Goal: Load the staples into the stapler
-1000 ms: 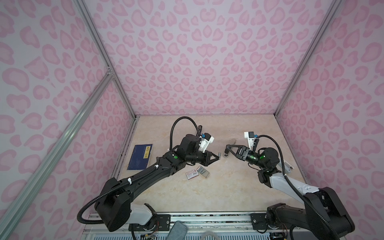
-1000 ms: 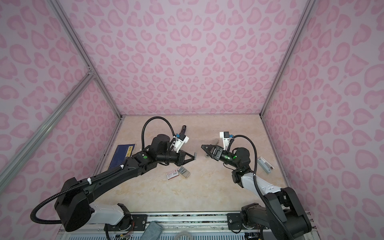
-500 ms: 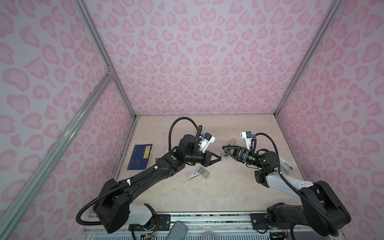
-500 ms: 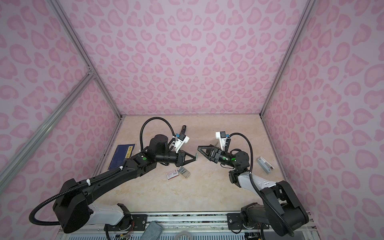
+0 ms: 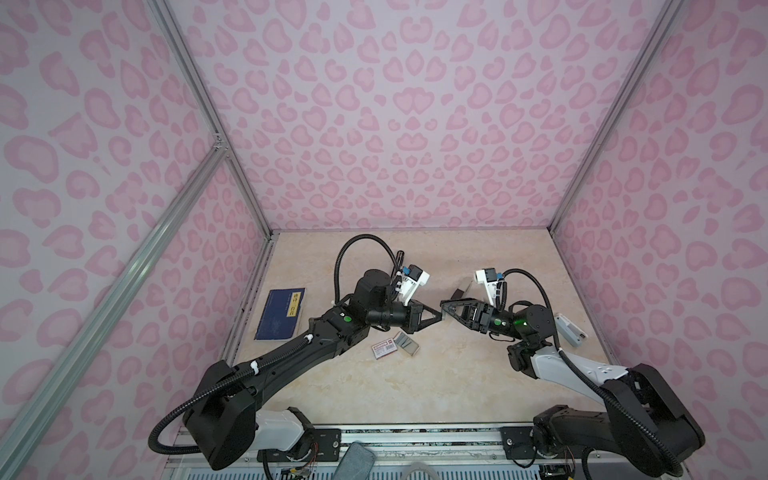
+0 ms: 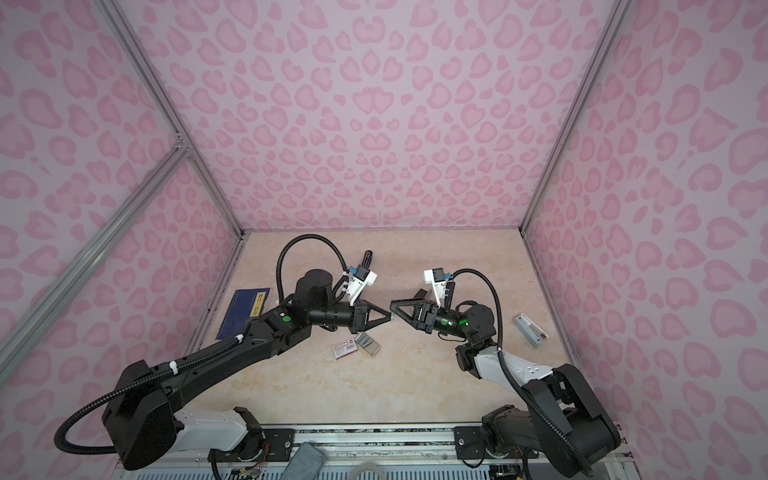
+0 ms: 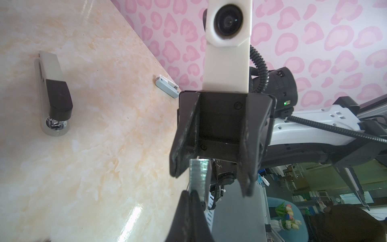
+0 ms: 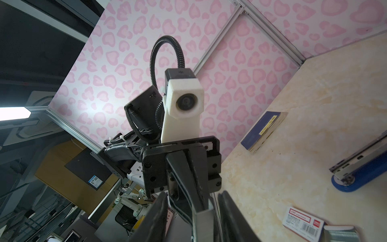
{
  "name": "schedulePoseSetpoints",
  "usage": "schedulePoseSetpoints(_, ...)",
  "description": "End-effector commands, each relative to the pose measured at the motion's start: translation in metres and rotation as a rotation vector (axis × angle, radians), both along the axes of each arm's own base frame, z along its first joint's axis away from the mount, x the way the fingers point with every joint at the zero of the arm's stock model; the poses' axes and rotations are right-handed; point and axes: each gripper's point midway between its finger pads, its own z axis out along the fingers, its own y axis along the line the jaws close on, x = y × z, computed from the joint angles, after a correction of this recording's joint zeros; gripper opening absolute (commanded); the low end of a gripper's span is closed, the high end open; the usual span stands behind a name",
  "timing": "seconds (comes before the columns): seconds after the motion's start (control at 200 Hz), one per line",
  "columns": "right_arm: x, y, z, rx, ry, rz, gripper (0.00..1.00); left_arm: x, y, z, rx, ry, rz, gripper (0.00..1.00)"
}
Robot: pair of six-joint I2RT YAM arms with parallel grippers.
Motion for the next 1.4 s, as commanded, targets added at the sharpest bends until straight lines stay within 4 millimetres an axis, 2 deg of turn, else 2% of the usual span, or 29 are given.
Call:
schedulePoseSetpoints(0.0, -0.0077, -0.0007, 0.0071, 0.026, -0.037, 0.027, 0.39, 0.0003, -0.0008, 0.0116, -0.042, -0.031, -0.008, 0.03)
schedulePoseSetpoints(0.2, -0.0102, -0.0015, 0.0117, 0.072, -0.037, 0.050, 0.34, 0.0010, 0.0005, 0.0127, -0.048, -0.029, -0.002, 0.03)
schedulePoseSetpoints(0.97, -0.0098, 0.0024, 0.0111, 0.067, -0.043, 0.066, 0.20, 0.0032, 0.0025, 0.0171, -0.070, -0.029, 0.008, 0.03)
schedulePoseSetpoints(1.055, -0.0104, 0.0021, 0.0124, 0.069, -0.045, 0.065, 0.20, 0.0039, 0.0032, 0.0164, -0.068, -0.027, 0.013, 0.06)
schedulePoseSetpoints(1.18, -0.0102, 0.0018, 0.0137, 0.071, -0.049, 0.063, 0.19, 0.0050, 0.0040, 0.0165, -0.065, -0.026, 0.024, 0.16)
schedulePoseSetpoints(1.395, -0.0080, 0.0011, 0.0132, 0.070, -0.044, 0.053, 0.19, 0.0062, 0.0067, 0.0163, -0.067, -0.024, 0.034, 0.20)
